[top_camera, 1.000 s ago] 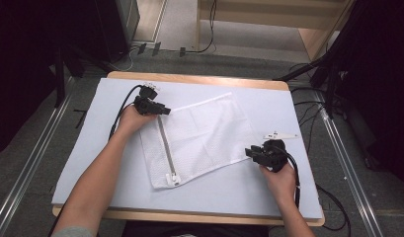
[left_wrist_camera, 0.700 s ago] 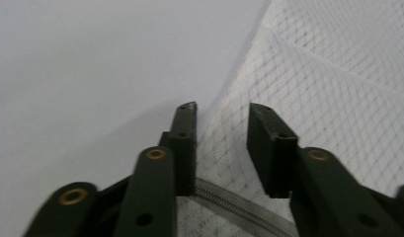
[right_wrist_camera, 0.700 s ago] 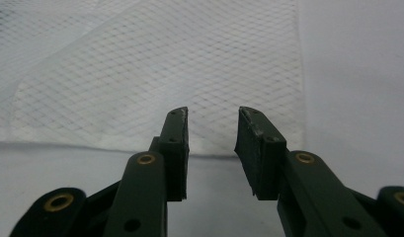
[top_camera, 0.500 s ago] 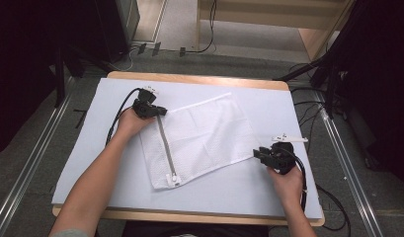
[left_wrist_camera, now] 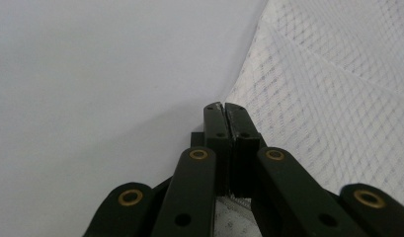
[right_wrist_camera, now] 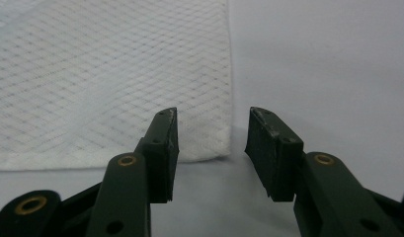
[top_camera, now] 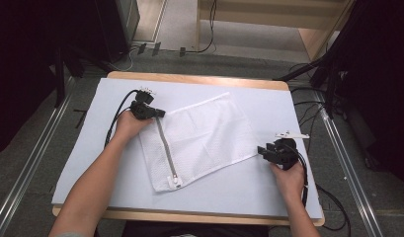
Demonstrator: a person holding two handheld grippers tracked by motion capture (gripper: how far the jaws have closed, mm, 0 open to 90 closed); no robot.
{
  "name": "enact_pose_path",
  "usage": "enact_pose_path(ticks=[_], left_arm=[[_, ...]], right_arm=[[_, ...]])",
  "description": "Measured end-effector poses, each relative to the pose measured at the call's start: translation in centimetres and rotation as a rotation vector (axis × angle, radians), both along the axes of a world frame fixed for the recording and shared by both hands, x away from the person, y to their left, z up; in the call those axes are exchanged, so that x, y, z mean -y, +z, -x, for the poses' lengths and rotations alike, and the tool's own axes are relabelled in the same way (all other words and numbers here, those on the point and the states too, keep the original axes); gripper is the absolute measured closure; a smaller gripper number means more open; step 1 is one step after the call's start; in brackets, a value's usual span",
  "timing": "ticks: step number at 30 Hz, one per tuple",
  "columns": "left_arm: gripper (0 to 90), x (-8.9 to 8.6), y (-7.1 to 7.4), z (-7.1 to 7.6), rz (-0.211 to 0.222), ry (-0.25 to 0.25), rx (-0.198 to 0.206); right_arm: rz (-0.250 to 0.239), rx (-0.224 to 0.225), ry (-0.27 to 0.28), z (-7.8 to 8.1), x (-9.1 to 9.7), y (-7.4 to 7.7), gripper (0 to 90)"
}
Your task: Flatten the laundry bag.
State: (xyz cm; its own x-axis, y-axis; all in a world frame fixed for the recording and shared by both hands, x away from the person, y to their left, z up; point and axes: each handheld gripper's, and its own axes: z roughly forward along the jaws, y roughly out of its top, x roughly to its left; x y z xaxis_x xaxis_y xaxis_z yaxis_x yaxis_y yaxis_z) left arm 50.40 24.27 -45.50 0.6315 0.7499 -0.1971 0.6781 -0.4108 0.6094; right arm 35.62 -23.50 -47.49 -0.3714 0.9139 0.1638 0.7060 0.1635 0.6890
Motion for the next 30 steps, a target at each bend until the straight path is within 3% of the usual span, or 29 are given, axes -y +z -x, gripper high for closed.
enact_pose_path(ticks=[5, 7, 11, 13, 16, 24, 30], left_arm=[[90.0, -0.1, 0.1, 0.1, -0.007, -0.002, -0.002], [90.0, 0.0, 0.1, 0.2, -0.008, 0.001, -0.001], [90.0, 0.0, 0.2, 0.2, -0.017, 0.002, -0.005], [90.0, -0.1, 0.2, 0.3, -0.017, 0.009, -0.012], [90.0, -0.3, 0.4, 0.5, -0.026, 0.020, -0.023], [90.0, -1.5, 0.8, 2.4, -0.015, 0.028, -0.045], [90.0, -2.2, 1.1, 4.2, -0.009, 0.042, -0.037]], right_arm=[[0.069, 0.029, 0.013, 0.0, -1.2, -0.2, 58.9], [0.095, 0.037, 0.027, 0.2, -1.6, -0.2, 66.5], [0.069, 0.012, 0.031, 0.1, -1.9, -0.1, 85.1], [0.060, 0.000, 0.039, -0.2, -1.7, 0.0, 88.9], [0.053, -0.026, 0.027, -0.8, -1.7, 0.2, 89.7], [0.047, -0.020, 0.017, -3.2, -1.6, 0.9, 89.7], [0.000, -0.003, 0.006, -5.6, -1.1, 1.5, 89.7]])
